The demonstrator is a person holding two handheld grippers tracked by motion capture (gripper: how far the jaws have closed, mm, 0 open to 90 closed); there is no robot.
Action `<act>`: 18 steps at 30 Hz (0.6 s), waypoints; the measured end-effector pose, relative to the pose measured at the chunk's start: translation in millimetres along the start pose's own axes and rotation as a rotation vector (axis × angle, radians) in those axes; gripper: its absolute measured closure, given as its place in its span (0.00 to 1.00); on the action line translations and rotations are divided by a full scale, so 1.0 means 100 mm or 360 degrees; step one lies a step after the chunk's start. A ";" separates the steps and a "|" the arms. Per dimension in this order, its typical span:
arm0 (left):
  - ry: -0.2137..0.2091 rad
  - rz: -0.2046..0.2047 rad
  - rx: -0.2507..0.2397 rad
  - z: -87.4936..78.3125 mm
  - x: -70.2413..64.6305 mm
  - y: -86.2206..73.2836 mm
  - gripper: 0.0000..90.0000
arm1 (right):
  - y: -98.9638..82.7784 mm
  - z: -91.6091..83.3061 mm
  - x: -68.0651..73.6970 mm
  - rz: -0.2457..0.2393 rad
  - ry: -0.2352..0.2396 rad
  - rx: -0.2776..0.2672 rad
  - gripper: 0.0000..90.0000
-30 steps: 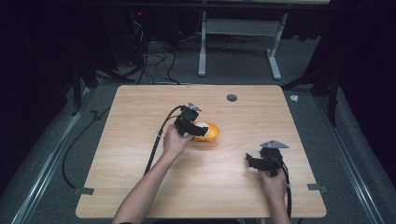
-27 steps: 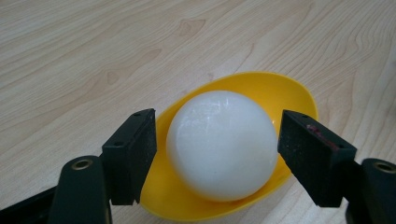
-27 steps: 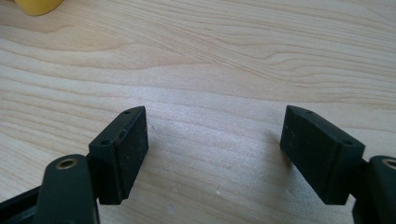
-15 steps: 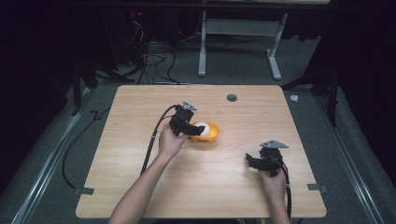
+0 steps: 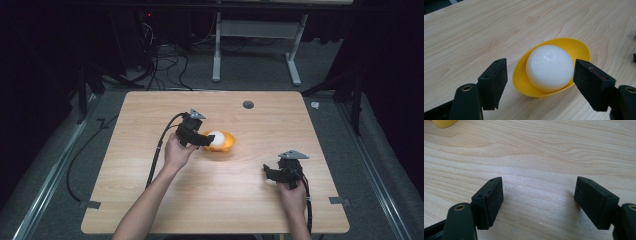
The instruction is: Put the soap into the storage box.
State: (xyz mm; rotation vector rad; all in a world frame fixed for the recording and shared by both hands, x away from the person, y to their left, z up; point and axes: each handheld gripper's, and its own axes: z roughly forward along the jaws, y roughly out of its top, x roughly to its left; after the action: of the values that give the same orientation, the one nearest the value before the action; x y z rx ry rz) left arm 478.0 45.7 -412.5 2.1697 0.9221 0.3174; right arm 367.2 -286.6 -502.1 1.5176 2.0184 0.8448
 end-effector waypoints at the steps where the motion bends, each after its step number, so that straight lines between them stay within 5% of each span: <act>1: 0.0000 0.0000 0.0000 0.00 0.00 0.00 0.31 | 0.00 0.00 0.00 0.0000 0.0000 0.0000 0.27; 18: 0.0013 -0.0029 -0.0013 -0.12 0.08 -0.14 0.31 | 0.00 0.00 0.00 -0.0001 -0.0001 0.0000 0.27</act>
State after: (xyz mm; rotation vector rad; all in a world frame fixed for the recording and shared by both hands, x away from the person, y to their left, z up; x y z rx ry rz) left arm 471.0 64.6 -414.4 2.1529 0.9430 0.3208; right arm 367.2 -286.5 -502.2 1.5174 2.0186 0.8441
